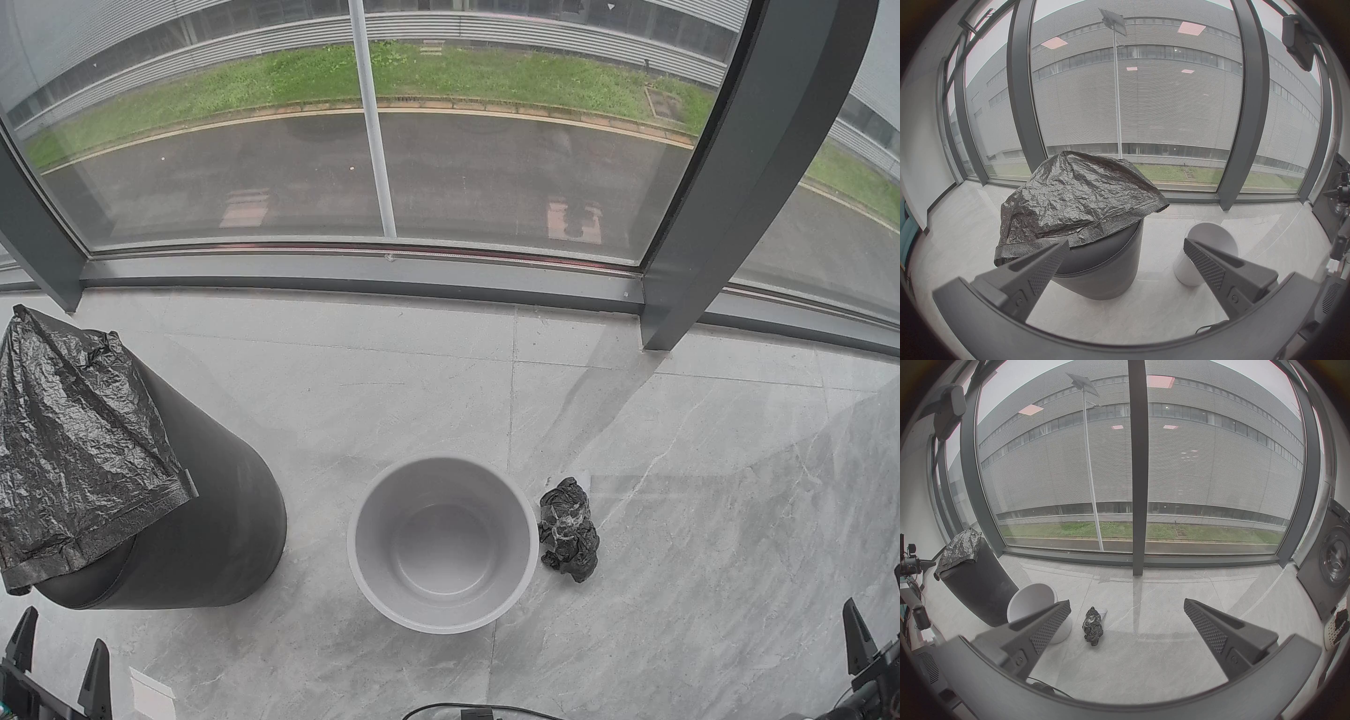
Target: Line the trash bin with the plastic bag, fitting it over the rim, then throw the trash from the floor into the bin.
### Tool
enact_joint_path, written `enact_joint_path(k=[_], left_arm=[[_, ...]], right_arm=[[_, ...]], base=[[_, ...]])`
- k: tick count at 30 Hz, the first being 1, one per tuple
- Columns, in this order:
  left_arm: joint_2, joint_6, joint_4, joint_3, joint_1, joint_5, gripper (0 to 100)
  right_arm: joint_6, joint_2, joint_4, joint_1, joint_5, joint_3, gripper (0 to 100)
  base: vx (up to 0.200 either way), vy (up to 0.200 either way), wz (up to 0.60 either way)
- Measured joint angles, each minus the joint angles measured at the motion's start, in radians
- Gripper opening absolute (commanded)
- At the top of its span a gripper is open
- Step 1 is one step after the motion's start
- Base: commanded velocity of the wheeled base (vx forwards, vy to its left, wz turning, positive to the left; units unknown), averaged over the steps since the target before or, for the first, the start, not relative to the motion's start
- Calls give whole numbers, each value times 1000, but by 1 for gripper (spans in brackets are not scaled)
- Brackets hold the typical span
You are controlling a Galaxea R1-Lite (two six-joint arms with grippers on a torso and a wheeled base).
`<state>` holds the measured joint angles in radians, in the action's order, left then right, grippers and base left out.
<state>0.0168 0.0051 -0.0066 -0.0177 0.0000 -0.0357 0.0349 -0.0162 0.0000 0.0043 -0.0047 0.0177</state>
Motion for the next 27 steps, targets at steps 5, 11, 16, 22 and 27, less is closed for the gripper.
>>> enact_joint_path(k=[5, 11, 16, 22, 27], left_arm=[[0, 1, -2, 0, 0, 0, 100], [0, 26, -7, 0, 0, 11, 100], [0, 49, -8, 0, 0, 33, 100], [1, 40, -5, -3, -2, 69, 100], [42, -14, 27, -113, -22, 119, 100]], right_arm=[[-2, 0, 0, 0, 0, 0, 100], [-8, 0, -13, 0, 13, 0, 100], [-10, -28, -21, 3, 88, 96, 100], [17, -179, -62, 16, 233, 228, 100], [84, -311, -124, 55, 298, 258, 100]], base=[[0, 0, 0], [0, 0, 0], [0, 0, 0], [0, 0, 0], [0, 0, 0]])
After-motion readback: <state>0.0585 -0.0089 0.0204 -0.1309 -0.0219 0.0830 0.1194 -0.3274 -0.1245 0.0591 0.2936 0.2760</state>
